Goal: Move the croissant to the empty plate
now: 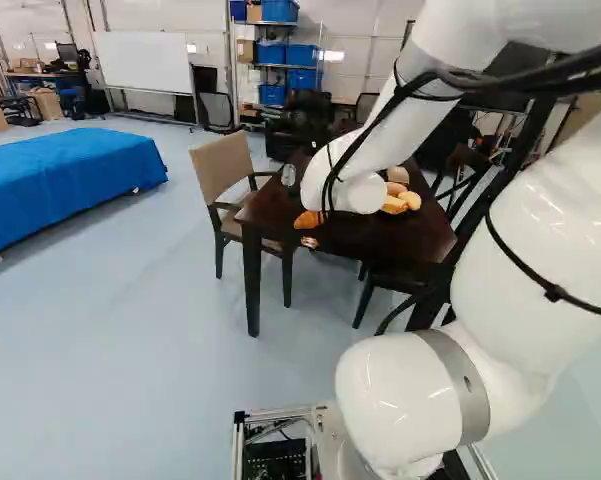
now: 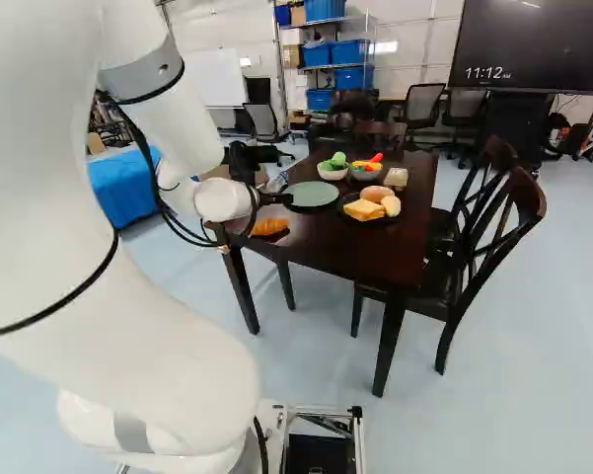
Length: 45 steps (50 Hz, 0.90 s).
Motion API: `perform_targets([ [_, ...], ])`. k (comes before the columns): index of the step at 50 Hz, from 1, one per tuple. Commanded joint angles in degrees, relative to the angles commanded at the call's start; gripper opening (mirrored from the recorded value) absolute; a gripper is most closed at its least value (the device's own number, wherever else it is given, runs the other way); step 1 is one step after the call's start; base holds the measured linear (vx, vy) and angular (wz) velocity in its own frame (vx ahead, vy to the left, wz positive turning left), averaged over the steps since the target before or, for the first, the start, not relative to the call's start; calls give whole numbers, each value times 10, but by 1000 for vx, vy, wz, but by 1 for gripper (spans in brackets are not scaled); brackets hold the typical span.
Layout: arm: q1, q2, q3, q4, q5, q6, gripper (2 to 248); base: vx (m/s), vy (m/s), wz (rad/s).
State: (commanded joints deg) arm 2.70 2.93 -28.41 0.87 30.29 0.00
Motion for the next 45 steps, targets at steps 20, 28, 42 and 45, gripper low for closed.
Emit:
perform_targets([
  [20,-1,-13,-42,8,-93,0,247,0,0,0],
  [28,-2,-12,-52,11,-130,0,247,0,0,0],
  [42,-2,-8,-69,17,-196,0,247,0,0,0],
  [45,-2,-7,-73,18,-210,0,247,0,0,0],
])
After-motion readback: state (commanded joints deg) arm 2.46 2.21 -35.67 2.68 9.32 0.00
